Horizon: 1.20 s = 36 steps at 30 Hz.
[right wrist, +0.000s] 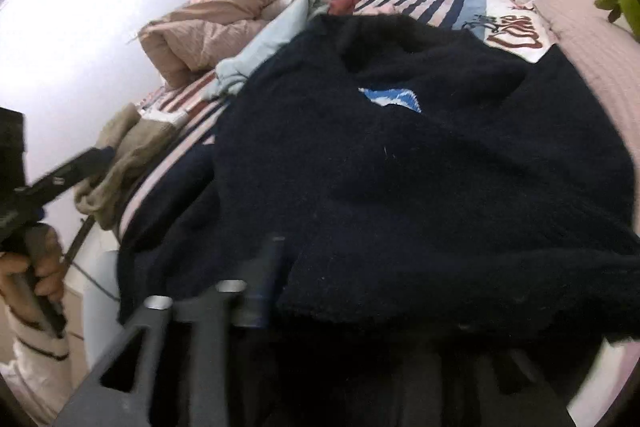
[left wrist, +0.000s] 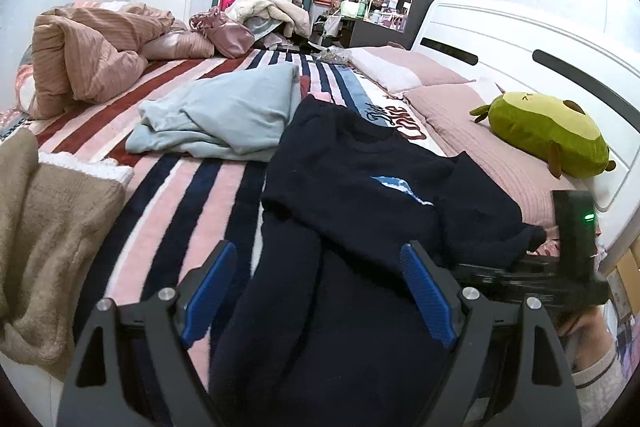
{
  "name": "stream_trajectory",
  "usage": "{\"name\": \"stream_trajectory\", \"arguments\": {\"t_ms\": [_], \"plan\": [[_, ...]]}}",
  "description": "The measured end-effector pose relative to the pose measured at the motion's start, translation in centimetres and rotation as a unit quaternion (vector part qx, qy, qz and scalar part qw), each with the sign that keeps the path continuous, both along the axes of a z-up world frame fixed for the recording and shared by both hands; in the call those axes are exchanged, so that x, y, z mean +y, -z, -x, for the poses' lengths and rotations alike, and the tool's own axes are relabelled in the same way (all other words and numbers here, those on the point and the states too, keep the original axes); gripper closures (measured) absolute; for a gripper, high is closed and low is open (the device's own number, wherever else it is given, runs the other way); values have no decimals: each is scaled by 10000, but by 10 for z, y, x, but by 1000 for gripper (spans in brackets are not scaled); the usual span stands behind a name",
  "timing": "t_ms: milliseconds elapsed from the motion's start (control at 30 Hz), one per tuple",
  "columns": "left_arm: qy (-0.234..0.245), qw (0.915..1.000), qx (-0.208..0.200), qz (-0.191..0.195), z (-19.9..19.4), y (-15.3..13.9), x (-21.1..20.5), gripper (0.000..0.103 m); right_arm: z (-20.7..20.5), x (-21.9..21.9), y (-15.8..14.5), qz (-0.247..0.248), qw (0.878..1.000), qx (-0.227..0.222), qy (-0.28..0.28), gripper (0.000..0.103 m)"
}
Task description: Fold small clothes
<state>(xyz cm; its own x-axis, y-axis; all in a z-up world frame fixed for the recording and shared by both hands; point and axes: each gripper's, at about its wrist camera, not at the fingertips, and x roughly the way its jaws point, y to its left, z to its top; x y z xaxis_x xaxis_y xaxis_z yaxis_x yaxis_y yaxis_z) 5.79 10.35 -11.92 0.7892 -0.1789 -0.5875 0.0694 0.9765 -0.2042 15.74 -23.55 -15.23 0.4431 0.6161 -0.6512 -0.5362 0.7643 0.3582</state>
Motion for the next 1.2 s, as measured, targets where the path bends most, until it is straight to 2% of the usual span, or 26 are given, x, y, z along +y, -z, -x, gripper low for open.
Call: {"name": "stream_trajectory", "arguments": {"t_ms": [33, 100, 167, 267, 400, 500, 533, 567, 600, 633, 667, 733, 833, 933, 1033, 1067, 1133, 1200], "plan": [[10, 10000, -22, 22, 0, 0, 2, 21, 5, -13, -12, -109, 9999, -76, 50, 47], [30, 10000, -54, 53, 1, 1, 3, 21, 11, -30, -29, -287, 9993, -126, 205, 44], [50, 9999, -81, 78, 0, 2, 4, 21, 16, -53, -38, -528, 9973, -27, 509, 38], [91, 9998, -115, 130, -1, 2, 2, 21, 17, -91, -35, -1032, 9885, 339, 1055, 28], [148, 9996, -122, 195, -1, 3, 0, 21, 9, -112, -25, -1276, 9793, 625, 1440, 28], [157, 9996, -119, 202, 0, 3, 0, 21, -4, -115, -18, -1746, 9693, 829, 1518, 28], [157, 9996, -124, 205, 0, 3, 0, 21, -10, -112, -15, -1578, 9694, 810, 1697, 33], [155, 9996, -125, 217, 0, 3, 0, 21, -13, -108, -16, -1405, 9707, 766, 1795, 53], [151, 9995, -127, 238, 0, 3, 0, 21, -16, -104, -16, -1242, 9720, 729, 1857, 67], [148, 9995, -129, 242, 0, 3, 0, 21, -20, -98, -16, -1104, 9731, 721, 1888, 86], [139, 9995, -144, 262, 1, 3, 1, 21, -21, -94, -18, -1089, 9731, 702, 1903, 91], [100, 9994, -185, 286, 3, 2, 5, 21, -18, -87, -29, -1163, 9751, 461, 1831, 93], [15, 9992, -255, 307, 7, 0, 14, 21, -8, -62, -59, -1032, 9819, -162, 1581, 94], [-126, 9988, -365, 294, 13, -3, 28, 21, 2, -24, -83, -873, 9887, -590, 1067, 94], [-265, 9982, -458, 294, 21, -6, 43, 21, 10, 16, -89, -631, 9937, -730, 569, 94], [-337, 9977, -489, 316, 24, -7, 50, 21, 13, 32, -90, -380, 9948, -829, 464, 94], [-430, 9970, -517, 372, 29, -7, 60, 21, 15, 51, -88, 111, 9935, -1004, 523, 94], [-500, 9966, -527, 397, 34, -6, 69, 21, 16, 54, -87, 275, 9910, -1100, 707, 94]]}}
